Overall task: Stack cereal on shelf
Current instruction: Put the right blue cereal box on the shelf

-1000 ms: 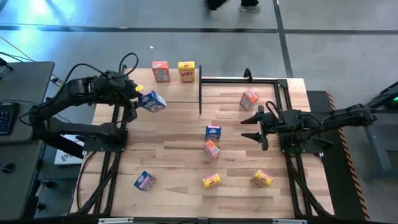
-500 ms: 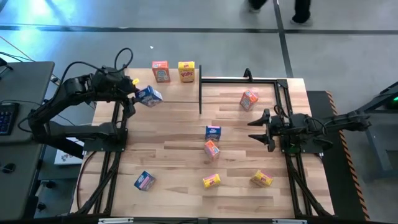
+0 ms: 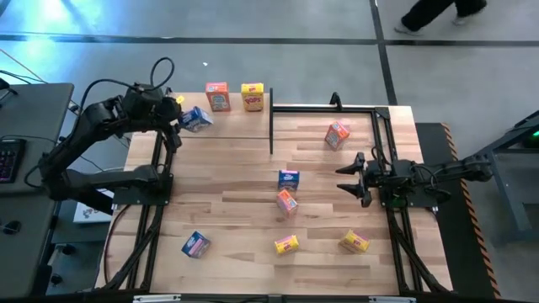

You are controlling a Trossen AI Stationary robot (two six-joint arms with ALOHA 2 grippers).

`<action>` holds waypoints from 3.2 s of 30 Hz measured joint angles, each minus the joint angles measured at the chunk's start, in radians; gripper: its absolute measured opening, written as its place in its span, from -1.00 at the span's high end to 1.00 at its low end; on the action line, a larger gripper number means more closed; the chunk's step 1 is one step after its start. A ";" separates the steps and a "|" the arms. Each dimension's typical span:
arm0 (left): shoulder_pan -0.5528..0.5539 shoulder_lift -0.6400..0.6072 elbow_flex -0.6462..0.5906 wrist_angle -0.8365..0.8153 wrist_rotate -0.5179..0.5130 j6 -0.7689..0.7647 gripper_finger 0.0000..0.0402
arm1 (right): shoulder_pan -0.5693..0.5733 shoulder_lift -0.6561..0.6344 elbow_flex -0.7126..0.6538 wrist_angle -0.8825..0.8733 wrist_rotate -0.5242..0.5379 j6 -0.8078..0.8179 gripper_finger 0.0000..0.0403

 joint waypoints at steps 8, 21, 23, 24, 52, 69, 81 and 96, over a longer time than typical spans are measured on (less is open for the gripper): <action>0.101 0.000 0.000 0.000 -0.009 0.083 0.23 | 0.000 -0.008 -0.015 0.001 0.000 -0.001 -0.23; 0.232 0.009 0.000 0.003 -0.009 0.218 0.23 | 0.000 -0.008 -0.015 -0.027 -0.009 0.025 -0.23; 0.251 0.017 0.000 0.007 -0.009 0.253 0.23 | 0.000 -0.008 -0.015 -0.028 -0.009 0.025 -0.23; 0.259 0.022 0.000 0.012 -0.009 0.271 0.23 | 0.000 -0.008 -0.015 -0.029 -0.010 0.025 -0.23; 0.295 0.182 0.000 0.080 -0.008 0.434 0.23 | 0.000 -0.008 -0.016 -0.030 -0.011 0.025 -0.23; 0.401 0.184 0.000 0.084 0.049 0.460 0.23 | 0.000 -0.008 -0.016 -0.030 -0.011 0.024 -0.23; 0.409 0.214 0.000 0.085 0.078 0.444 0.23 | 0.000 -0.007 -0.016 -0.030 -0.011 0.024 -0.23; 0.409 0.225 0.000 0.084 0.082 0.435 0.23 | 0.000 -0.007 -0.016 -0.030 -0.011 0.024 -0.23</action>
